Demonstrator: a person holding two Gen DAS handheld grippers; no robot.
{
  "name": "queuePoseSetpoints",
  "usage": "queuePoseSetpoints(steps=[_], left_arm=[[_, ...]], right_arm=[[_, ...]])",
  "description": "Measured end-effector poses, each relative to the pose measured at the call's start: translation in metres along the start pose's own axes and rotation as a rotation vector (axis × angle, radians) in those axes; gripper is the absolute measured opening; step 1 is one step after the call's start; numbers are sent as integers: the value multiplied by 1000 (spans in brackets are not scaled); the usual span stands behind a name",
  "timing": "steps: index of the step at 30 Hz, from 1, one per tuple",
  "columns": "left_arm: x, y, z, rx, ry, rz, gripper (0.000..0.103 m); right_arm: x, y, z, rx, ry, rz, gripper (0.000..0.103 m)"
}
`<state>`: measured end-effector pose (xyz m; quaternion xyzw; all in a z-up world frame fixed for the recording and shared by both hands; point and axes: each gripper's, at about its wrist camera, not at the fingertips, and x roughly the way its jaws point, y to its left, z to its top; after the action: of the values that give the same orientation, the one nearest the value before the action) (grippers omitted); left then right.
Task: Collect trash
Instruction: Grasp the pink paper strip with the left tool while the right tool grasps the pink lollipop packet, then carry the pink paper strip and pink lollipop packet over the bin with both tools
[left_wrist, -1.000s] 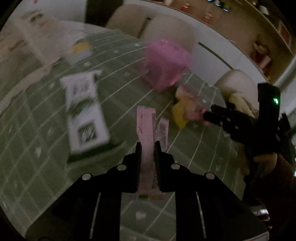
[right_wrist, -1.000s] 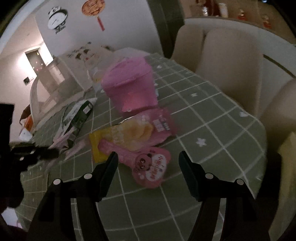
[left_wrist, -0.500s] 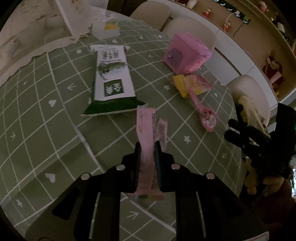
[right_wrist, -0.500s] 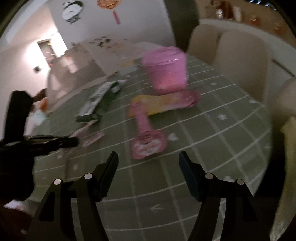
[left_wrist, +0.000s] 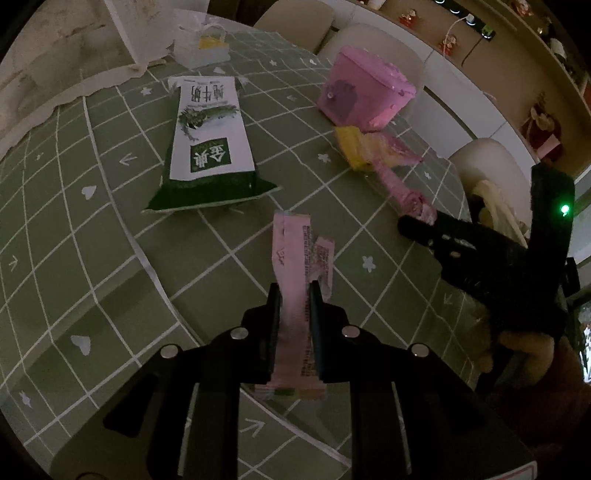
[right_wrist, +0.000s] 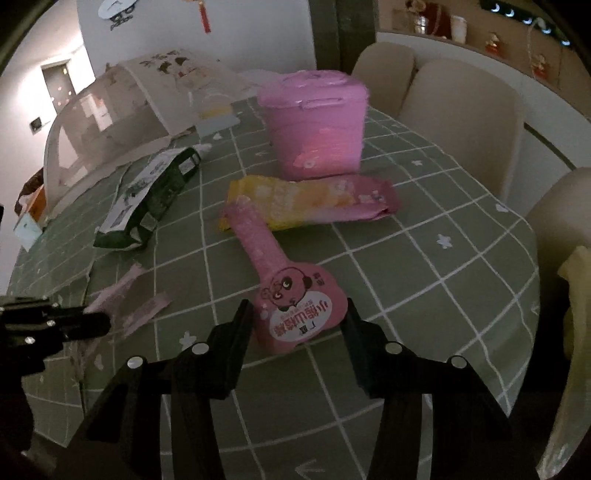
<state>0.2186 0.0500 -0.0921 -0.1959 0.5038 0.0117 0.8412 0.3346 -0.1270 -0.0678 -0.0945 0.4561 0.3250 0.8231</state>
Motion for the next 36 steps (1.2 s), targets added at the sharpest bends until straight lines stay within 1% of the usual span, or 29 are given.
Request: queuePoseSetpoints(steps=[5, 7, 13, 16, 17, 18, 19, 21, 23, 28, 32, 36], left_arm=[[4, -6, 1, 24, 20, 5, 17], [6, -10, 1, 37, 32, 10, 23], [7, -20, -1, 91, 65, 14, 31], [9, -22, -5, 108, 79, 35, 31], [9, -22, -6, 105, 83, 40, 29], [9, -23, -6, 103, 79, 41, 18], [7, -24, -5, 105, 72, 38, 16], [-1, -31, -2, 119, 40, 28, 15], [-16, -44, 3, 151, -9, 9, 14], [-49, -80, 22, 207, -111, -51, 14], [-74, -123, 46, 255, -191, -138, 14], [-91, -174, 69, 338, -251, -202, 14]], right_arm=[[-30, -9, -7, 9, -19, -5, 46], [-45, -17, -15, 37, -25, -4, 46], [-74, -32, -37, 89, -48, -34, 46], [-83, -35, -48, 102, -58, -48, 46], [-85, -36, -49, 108, -60, -49, 46], [-89, -37, -52, 116, -65, -50, 46], [-93, -38, -54, 124, -72, -50, 46], [-102, -39, -55, 130, -90, -51, 46], [-114, -41, -54, 132, -114, -55, 46], [-157, -48, -48, 138, -205, -86, 46], [-194, -60, -41, 150, -272, -124, 46], [-239, -78, -33, 162, -354, -197, 46]])
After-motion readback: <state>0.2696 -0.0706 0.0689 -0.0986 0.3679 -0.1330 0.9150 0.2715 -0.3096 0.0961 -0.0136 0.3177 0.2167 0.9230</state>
